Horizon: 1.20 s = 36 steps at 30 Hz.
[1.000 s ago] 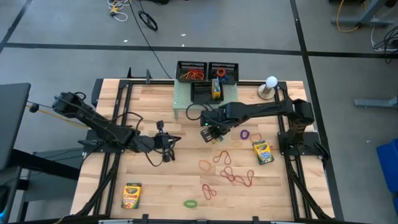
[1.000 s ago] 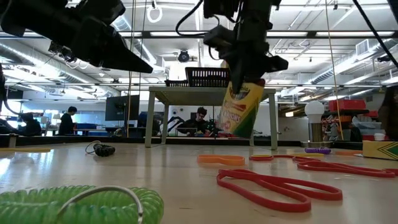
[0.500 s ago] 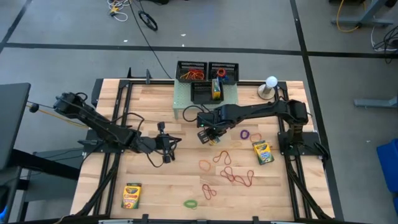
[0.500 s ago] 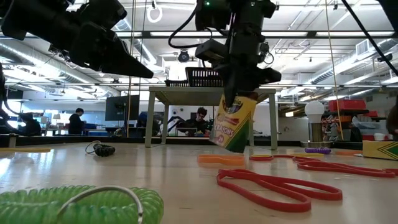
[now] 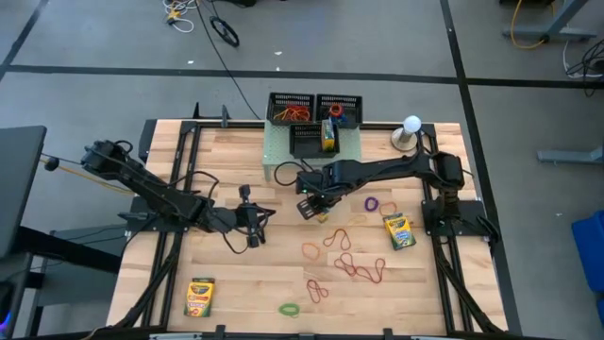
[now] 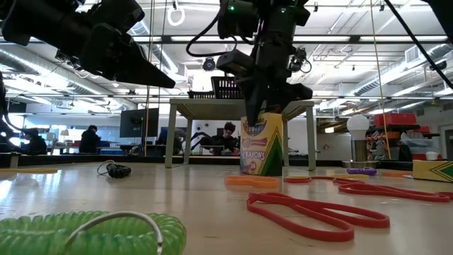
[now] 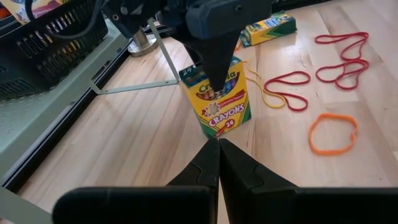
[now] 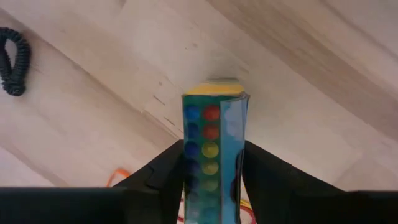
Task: Pick & Place Office Desk Supplies
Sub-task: Put the yellow crayon box into the bottom black bin
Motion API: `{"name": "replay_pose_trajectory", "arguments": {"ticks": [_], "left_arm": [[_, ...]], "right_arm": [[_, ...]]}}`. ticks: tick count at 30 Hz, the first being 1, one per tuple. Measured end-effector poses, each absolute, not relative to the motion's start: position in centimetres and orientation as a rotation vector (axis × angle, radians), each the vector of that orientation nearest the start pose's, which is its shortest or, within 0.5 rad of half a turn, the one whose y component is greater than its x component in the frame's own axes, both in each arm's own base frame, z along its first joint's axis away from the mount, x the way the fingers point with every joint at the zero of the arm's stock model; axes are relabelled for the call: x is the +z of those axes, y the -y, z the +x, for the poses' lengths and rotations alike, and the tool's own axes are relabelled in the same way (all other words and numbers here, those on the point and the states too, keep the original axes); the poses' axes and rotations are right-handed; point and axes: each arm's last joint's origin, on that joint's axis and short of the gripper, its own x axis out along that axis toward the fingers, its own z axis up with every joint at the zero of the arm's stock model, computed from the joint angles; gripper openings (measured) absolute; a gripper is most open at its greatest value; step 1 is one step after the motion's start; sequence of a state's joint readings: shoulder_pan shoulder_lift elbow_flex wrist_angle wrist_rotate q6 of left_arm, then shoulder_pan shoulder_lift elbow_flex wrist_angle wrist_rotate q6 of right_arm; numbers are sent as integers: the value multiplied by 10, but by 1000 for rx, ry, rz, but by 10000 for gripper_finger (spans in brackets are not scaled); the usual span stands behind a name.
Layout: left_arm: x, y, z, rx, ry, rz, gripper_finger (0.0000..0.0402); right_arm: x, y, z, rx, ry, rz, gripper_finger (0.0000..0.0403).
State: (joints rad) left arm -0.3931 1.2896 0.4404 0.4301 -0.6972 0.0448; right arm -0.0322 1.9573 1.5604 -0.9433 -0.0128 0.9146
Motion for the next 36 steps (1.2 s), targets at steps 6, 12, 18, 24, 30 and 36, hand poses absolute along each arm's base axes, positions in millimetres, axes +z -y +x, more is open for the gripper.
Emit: {"name": "replay_pose_trajectory", "arguments": {"ticks": [6,12,18,24,30,36], "left_arm": [[176,73,225,285,-367,260,9],[177,77,223,285,-361,264,9],[189,78,217,278,-318,276,9],[172,54,201,148,-175,170,6],[157,31,173,162,33,46,8],[154,29,165,160,63,56,8]], "right_arm": [[217,11,389,-584,-1246,749,210],[241,8,379,-535,-1211,669,254],[272,-20,363,-623,-1032,422,236],[239,-53,355,-622,-949,371,209],[240,-67,352,-688,-836,321,235],[226,-69,349,-728,-794,358,270]]}}
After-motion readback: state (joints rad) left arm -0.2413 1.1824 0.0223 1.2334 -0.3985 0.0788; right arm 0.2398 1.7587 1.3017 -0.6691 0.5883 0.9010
